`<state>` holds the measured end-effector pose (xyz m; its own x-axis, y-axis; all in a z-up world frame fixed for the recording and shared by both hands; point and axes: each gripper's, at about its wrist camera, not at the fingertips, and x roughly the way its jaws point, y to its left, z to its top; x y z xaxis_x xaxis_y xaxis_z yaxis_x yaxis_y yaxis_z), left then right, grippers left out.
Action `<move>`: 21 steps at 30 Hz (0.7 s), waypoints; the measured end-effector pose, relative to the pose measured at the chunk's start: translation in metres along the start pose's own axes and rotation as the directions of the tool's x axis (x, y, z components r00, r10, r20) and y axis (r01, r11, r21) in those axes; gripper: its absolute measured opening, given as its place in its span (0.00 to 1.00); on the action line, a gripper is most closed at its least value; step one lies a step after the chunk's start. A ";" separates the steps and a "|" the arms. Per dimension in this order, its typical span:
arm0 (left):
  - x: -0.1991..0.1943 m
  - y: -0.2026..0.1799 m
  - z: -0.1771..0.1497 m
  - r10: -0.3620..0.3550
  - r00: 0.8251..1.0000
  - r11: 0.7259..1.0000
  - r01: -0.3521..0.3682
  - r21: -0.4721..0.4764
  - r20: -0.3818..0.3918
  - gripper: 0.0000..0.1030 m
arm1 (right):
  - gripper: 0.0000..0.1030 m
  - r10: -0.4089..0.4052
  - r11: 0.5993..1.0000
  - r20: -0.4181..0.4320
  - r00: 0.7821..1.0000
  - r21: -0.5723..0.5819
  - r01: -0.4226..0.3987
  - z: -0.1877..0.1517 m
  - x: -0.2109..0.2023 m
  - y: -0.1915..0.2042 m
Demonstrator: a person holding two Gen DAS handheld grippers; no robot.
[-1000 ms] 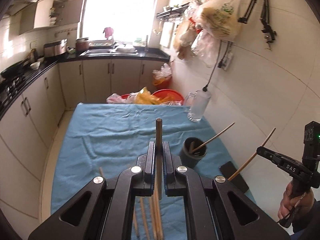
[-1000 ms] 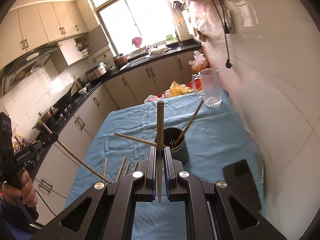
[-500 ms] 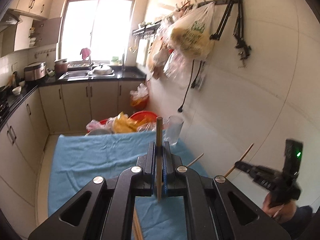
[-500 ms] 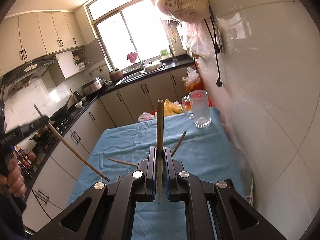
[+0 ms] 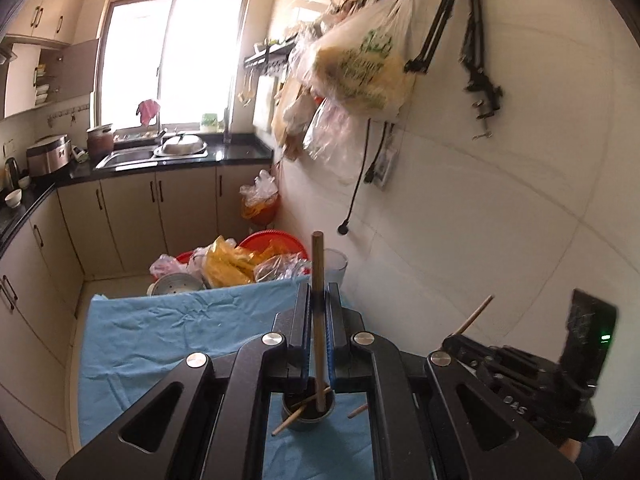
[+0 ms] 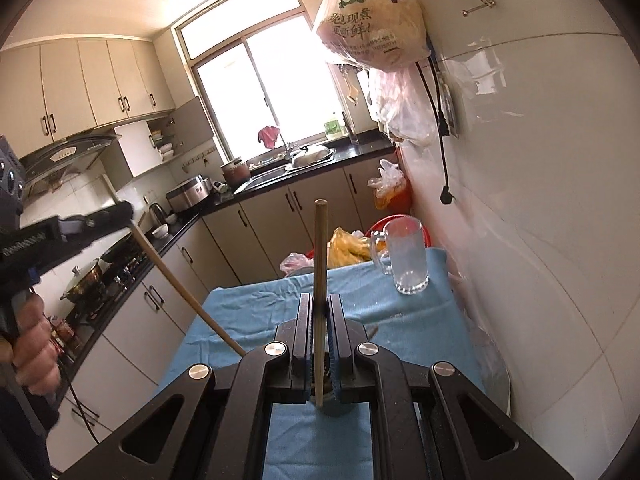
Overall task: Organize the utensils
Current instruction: 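Lower the held chopsticks into the black cup with both grippers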
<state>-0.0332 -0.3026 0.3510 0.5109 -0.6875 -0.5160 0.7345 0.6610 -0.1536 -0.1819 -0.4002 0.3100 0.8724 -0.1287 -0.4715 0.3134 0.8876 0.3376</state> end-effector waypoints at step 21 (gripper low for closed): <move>0.104 0.021 -0.038 0.098 0.984 0.994 -0.104 -0.033 -0.148 0.06 | 0.07 -0.024 0.999 -0.057 0.998 -0.037 0.022 -0.003 0.077 0.001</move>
<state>0.0181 -0.3489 0.2619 0.5089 -0.5673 -0.6474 0.6622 0.7385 -0.1267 -0.1152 -0.4083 0.2715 0.8419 -0.1243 -0.5252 0.3182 0.9003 0.2969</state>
